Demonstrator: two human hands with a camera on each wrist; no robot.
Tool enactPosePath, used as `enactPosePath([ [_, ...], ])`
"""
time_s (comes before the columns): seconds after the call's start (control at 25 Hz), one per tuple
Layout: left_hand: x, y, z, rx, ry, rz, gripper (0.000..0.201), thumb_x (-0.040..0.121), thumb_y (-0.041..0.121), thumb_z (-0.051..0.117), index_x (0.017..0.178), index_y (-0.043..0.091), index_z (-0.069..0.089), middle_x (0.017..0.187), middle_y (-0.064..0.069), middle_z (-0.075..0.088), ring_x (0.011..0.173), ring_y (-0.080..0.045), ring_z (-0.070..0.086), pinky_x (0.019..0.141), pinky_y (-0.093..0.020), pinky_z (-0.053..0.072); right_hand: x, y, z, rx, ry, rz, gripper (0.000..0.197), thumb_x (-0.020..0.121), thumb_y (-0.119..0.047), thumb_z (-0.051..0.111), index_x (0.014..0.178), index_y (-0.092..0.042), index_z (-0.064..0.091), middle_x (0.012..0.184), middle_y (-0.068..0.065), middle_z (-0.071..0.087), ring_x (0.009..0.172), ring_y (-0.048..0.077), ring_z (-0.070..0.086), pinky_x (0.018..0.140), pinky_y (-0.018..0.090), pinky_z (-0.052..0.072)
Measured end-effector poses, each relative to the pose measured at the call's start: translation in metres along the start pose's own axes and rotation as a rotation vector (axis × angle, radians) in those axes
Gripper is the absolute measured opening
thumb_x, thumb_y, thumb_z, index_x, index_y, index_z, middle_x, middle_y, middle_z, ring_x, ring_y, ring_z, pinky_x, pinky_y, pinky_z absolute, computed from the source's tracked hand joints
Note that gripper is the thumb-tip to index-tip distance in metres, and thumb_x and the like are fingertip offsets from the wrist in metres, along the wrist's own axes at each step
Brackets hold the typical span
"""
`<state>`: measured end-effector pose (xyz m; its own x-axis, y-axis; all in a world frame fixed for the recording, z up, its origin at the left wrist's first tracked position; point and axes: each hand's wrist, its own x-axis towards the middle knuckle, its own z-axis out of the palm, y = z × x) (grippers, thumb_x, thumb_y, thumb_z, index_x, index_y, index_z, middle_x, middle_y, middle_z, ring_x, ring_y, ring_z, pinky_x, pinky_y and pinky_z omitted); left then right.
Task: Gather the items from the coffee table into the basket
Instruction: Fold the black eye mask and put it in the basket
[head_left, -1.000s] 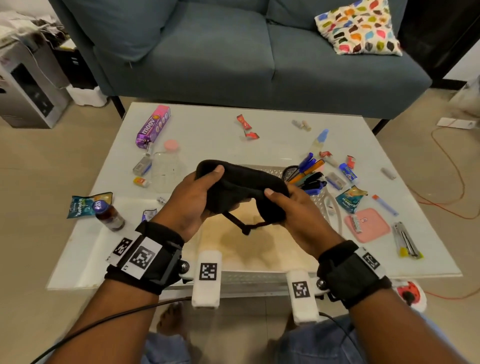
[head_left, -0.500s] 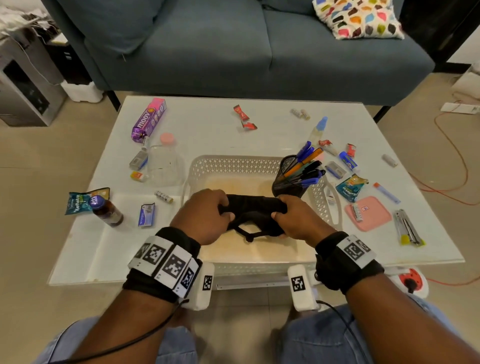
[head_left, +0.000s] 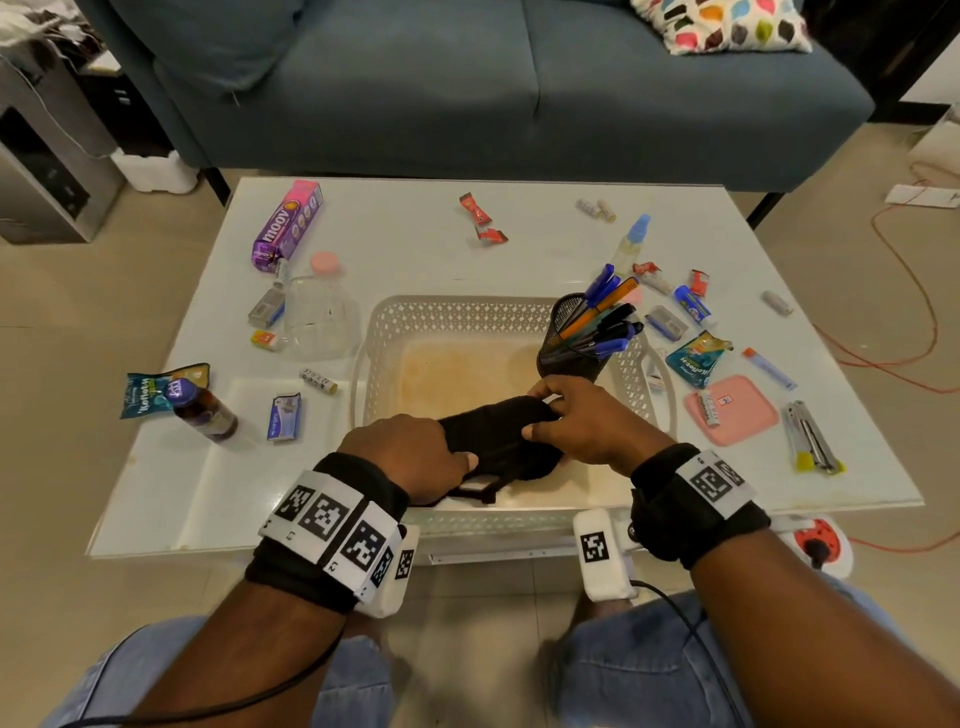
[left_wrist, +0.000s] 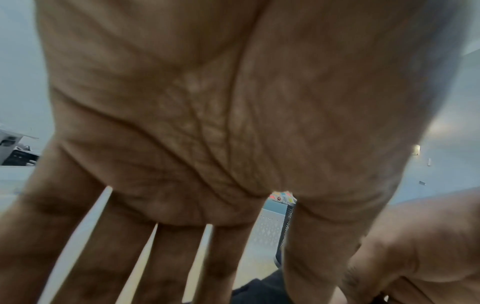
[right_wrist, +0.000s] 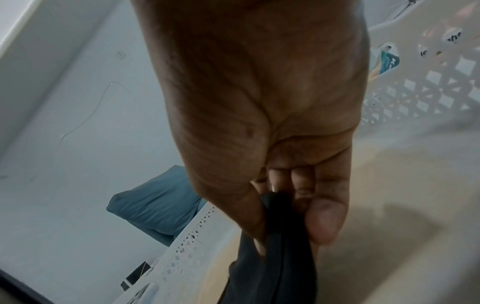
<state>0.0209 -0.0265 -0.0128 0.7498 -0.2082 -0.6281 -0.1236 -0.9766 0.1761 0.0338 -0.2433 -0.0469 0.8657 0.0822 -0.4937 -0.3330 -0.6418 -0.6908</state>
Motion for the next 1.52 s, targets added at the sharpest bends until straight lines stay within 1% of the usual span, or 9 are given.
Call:
enactPosePath([
  [0.16,-0.006,-0.002,-0.001,0.006,-0.025,-0.001,0.044,0.098,0.060,0.044,0.106,0.022,0.064,0.099,0.001,0.062,0.098,-0.022,0.063,0.088,-0.036,0.052,-0.003,0.003,-0.001,-0.313,-0.104,0.022,0.045,0.085,-0.031,0.081,0.122,-0.019,0.060,0.113,0.007,0.068,0.098,0.024,0.068,0.074,0.033,0.057],
  [0.32,-0.004,-0.001,-0.001,-0.060,0.052,0.126,0.040,0.098,0.052,0.051,0.131,0.032,0.060,0.130,0.000,0.054,0.115,-0.025,0.058,0.101,-0.044,0.049,-0.013,-0.003,-0.002,-0.563,0.134,-0.122,0.066,0.075,-0.035,0.088,0.131,-0.027,0.055,0.120,0.004,0.059,0.106,0.024,0.061,0.087,0.040,0.054],
  [0.48,-0.003,0.001,0.003,-0.085,0.001,0.211,0.032,0.099,0.042,0.054,0.128,0.036,0.067,0.138,0.004,0.052,0.120,-0.020,0.056,0.104,-0.038,0.047,-0.020,-0.010,0.014,-0.521,-0.048,-0.258,0.061,0.073,-0.028,0.087,0.129,-0.035,0.063,0.109,-0.006,0.052,0.103,0.020,0.058,0.087,0.037,0.055],
  [0.72,0.003,-0.003,0.009,-0.081,-0.011,0.221,0.029,0.098,0.043,0.056,0.104,0.026,0.078,0.123,0.006,0.068,0.114,-0.014,0.061,0.094,-0.032,0.050,-0.022,-0.006,0.016,-0.598,-0.204,-0.257,0.032,0.084,-0.026,0.080,0.114,-0.030,0.073,0.092,-0.011,0.056,0.086,0.012,0.057,0.066,0.019,0.041],
  [0.84,0.004,0.000,0.006,-0.164,0.058,0.275,0.029,0.096,0.047,0.058,0.100,0.025,0.078,0.107,0.006,0.070,0.095,-0.013,0.065,0.087,-0.034,0.054,-0.022,-0.006,0.014,-0.558,-0.225,-0.267,0.027,0.085,-0.027,0.079,0.111,-0.030,0.074,0.090,-0.009,0.064,0.084,0.013,0.062,0.072,0.026,0.049],
  [0.96,0.004,0.007,0.008,-0.190,0.070,0.330,0.029,0.095,0.049,0.057,0.103,0.028,0.076,0.105,0.006,0.071,0.091,-0.012,0.066,0.087,-0.037,0.055,-0.018,-0.004,0.009,-0.525,-0.107,-0.297,0.026,0.083,-0.027,0.079,0.109,-0.029,0.073,0.092,-0.005,0.068,0.085,0.017,0.065,0.078,0.038,0.056],
  [1.12,0.006,0.014,0.016,-0.059,0.022,0.335,0.037,0.096,0.051,0.055,0.114,0.025,0.073,0.114,0.006,0.068,0.102,-0.013,0.063,0.090,-0.030,0.050,-0.012,0.003,0.012,-0.521,-0.063,-0.284,0.034,0.085,-0.022,0.078,0.119,-0.024,0.072,0.108,0.001,0.067,0.097,0.020,0.064,0.080,0.031,0.050],
  [1.4,0.008,0.018,0.017,-0.043,0.039,0.351,0.034,0.096,0.050,0.055,0.108,0.025,0.075,0.109,0.007,0.068,0.097,-0.011,0.062,0.085,-0.027,0.048,-0.012,0.008,0.013,-0.485,-0.107,-0.283,0.024,0.083,-0.018,0.077,0.107,-0.022,0.074,0.090,-0.004,0.065,0.083,0.019,0.063,0.073,0.031,0.050],
  [1.52,0.009,0.020,0.017,-0.077,0.070,0.370,0.030,0.094,0.053,0.056,0.098,0.028,0.073,0.096,0.008,0.069,0.084,-0.008,0.062,0.070,-0.025,0.045,-0.016,0.003,-0.004,-0.383,-0.035,-0.311,0.020,0.084,-0.022,0.078,0.103,-0.019,0.073,0.088,-0.001,0.069,0.078,0.014,0.064,0.072,0.031,0.053],
])
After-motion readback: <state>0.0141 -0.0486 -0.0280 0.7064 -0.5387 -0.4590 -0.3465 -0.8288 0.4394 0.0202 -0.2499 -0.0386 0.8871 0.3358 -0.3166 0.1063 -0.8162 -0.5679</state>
